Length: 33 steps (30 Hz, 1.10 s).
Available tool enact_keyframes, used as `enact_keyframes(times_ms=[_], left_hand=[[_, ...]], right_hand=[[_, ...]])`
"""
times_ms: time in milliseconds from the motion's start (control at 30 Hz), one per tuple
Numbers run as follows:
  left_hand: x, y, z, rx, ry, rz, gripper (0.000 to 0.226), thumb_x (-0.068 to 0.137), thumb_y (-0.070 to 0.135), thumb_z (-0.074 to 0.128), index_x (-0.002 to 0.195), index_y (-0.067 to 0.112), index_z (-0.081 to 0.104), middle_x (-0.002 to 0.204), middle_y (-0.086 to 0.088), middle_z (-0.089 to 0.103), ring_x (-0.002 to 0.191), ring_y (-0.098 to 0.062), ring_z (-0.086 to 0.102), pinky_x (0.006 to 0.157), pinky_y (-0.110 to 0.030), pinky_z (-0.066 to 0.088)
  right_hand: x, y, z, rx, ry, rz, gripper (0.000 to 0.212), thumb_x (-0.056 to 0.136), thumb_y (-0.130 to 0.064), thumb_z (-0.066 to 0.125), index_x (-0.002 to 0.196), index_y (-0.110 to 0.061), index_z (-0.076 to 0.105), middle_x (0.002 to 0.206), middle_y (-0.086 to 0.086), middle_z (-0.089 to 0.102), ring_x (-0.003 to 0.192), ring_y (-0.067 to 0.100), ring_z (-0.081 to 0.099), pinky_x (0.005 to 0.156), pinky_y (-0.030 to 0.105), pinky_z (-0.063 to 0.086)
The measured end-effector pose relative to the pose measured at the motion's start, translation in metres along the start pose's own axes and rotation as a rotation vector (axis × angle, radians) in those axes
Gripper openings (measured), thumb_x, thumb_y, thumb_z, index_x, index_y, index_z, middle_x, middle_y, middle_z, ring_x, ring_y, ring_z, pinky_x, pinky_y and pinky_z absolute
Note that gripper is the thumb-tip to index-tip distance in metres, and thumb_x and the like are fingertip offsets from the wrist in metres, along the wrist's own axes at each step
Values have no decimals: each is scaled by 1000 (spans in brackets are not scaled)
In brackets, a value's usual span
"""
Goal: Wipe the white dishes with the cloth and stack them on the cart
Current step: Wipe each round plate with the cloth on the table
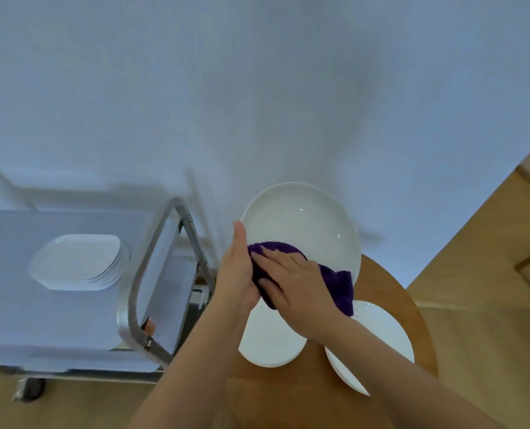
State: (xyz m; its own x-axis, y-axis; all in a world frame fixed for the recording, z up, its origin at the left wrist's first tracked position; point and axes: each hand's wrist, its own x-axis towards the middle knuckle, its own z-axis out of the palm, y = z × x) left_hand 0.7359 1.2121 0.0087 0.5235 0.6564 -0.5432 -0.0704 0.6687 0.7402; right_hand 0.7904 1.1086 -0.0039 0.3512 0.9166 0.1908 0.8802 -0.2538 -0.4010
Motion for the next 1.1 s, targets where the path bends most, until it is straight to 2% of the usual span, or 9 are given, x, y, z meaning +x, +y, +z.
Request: enact_keyframes(times_ms=[133, 333, 567, 700, 800, 867, 967, 1033, 1100], left_hand=[[-4, 2, -4, -29, -73, -22, 89, 62, 78, 52, 126, 16, 57, 115, -16, 68, 105, -39, 64, 94, -55, 50], [-10, 3, -11, 115, -129, 67, 86, 72, 77, 45, 139, 23, 48, 135, -6, 57, 124, -35, 53, 105, -54, 41], [-25, -7, -6, 218, -119, 78, 55, 84, 69, 42, 112, 26, 62, 105, -6, 72, 102, -27, 65, 90, -47, 52], [-28, -12, -5, 248, -163, 96, 64, 75, 73, 42, 111, 26, 66, 97, 1, 75, 96, -19, 70, 77, -36, 54], [-28, -10, -3, 227, -138, 117, 69, 73, 74, 45, 115, 25, 66, 104, -1, 74, 102, -20, 67, 89, -39, 53], [-25, -7, -4, 198, -107, 120, 68, 76, 73, 47, 117, 22, 66, 108, -2, 73, 104, -19, 67, 95, -39, 50], [-21, 0, -9, 151, -81, 102, 64, 81, 71, 48, 111, 18, 67, 99, -4, 75, 92, -18, 72, 76, -33, 55], [-20, 5, -13, 104, -62, 91, 64, 83, 68, 48, 103, 11, 68, 90, -8, 76, 82, -20, 74, 61, -29, 57], [-17, 12, -16, 62, -26, 99, 60, 83, 67, 50, 97, 10, 66, 81, -10, 76, 73, -22, 74, 51, -28, 57]], right_hand=[[-26, 13, -13, -129, 52, -134, 41, 93, -35, 37, 128, -26, 57, 131, -7, 57, 119, 16, 55, 93, 33, 40], [-30, 43, -17, -339, 300, -68, 40, 88, -32, 45, 119, -16, 65, 121, 4, 64, 107, 26, 62, 87, 42, 49], [4, 43, -27, -487, 338, 299, 44, 89, -27, 36, 118, -10, 64, 115, 12, 66, 93, 33, 65, 67, 43, 50], [24, 18, -29, -388, 363, 305, 45, 90, -31, 37, 120, -9, 63, 116, 14, 65, 94, 34, 64, 70, 46, 52], [28, -8, -23, -331, 336, 270, 51, 89, -34, 31, 126, -12, 59, 120, 10, 63, 98, 28, 63, 72, 40, 51], [24, -24, -10, -356, 244, 205, 53, 92, -36, 25, 136, -16, 48, 134, 5, 53, 114, 23, 54, 86, 40, 47], [17, -32, 5, -285, 44, 100, 54, 98, -34, 21, 149, -20, 13, 156, 1, 15, 140, 20, 17, 110, 44, 20], [7, -29, 4, -90, -28, 83, 54, 98, -38, 20, 150, -28, 6, 156, -6, 12, 139, 15, 11, 111, 42, 14], [-8, -23, -2, 65, -69, 1, 57, 93, -49, 23, 148, -35, 14, 153, -12, 20, 137, 11, 17, 110, 38, 15]])
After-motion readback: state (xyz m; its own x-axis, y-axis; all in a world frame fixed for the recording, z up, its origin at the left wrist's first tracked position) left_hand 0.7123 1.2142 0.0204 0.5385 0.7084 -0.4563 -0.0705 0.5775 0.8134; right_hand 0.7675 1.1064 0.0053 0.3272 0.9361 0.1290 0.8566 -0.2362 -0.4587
